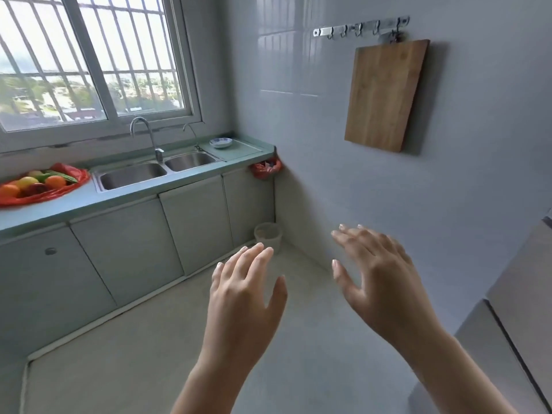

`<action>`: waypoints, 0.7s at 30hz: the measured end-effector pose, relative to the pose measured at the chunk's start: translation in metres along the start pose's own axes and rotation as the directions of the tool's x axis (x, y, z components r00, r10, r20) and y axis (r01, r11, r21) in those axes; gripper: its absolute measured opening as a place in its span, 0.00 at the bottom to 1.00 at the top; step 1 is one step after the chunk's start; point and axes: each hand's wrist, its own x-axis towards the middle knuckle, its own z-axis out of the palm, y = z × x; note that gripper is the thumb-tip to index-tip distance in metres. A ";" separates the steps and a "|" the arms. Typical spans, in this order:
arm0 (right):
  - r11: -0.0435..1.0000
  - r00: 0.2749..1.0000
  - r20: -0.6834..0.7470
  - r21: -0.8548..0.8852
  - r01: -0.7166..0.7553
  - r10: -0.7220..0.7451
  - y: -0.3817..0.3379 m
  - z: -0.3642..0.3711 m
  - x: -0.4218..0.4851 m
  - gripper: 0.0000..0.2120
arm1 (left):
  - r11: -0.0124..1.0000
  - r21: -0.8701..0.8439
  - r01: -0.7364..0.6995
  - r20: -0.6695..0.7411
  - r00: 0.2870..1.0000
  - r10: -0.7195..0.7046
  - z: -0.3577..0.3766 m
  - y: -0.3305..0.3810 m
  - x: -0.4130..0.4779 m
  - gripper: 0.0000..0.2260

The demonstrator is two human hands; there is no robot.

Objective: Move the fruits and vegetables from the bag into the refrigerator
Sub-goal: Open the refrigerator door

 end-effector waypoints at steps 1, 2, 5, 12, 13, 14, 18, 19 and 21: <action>0.999 0.999 -0.005 -0.014 -0.037 0.037 0.001 0.012 0.012 0.21 | 1.000 -0.007 -0.010 0.009 1.000 0.010 0.005 -0.015 0.013 0.20; 0.997 0.998 -0.010 -0.029 -0.070 0.069 0.002 0.023 0.024 0.22 | 1.000 -0.013 -0.017 0.018 1.000 0.018 0.009 -0.029 0.027 0.20; 0.992 0.994 -0.015 -0.076 -0.105 0.104 0.003 0.054 0.054 0.22 | 0.999 -0.034 -0.029 0.040 0.999 0.030 0.024 -0.064 0.066 0.20; 0.970 0.980 -0.024 -0.142 -0.199 0.198 0.031 0.097 0.093 0.21 | 0.982 -0.158 -0.103 0.163 0.978 0.129 0.083 -0.081 0.140 0.20; 0.961 0.974 -0.033 -0.158 -0.227 0.224 0.040 0.101 0.098 0.21 | 0.977 -0.176 -0.122 0.179 0.972 0.154 0.094 -0.081 0.151 0.20; 0.953 0.968 -0.044 -0.172 -0.251 0.247 0.049 0.105 0.102 0.21 | 0.972 -0.191 -0.139 0.189 0.966 0.176 0.105 -0.079 0.162 0.20; 0.922 0.947 -0.080 -0.216 -0.322 0.311 0.098 0.120 0.118 0.21 | 0.934 -0.316 -0.166 0.224 0.944 0.243 0.153 -0.063 0.203 0.20; 0.910 0.938 -0.097 -0.229 -0.347 0.333 0.113 0.123 0.121 0.21 | 0.912 -0.381 -0.150 0.246 0.935 0.256 0.165 -0.057 0.211 0.21; 0.878 0.910 -0.143 -0.243 -0.413 0.389 0.146 0.131 0.129 0.22 | 0.869 -0.478 -0.124 0.298 0.908 0.293 0.192 -0.045 0.230 0.21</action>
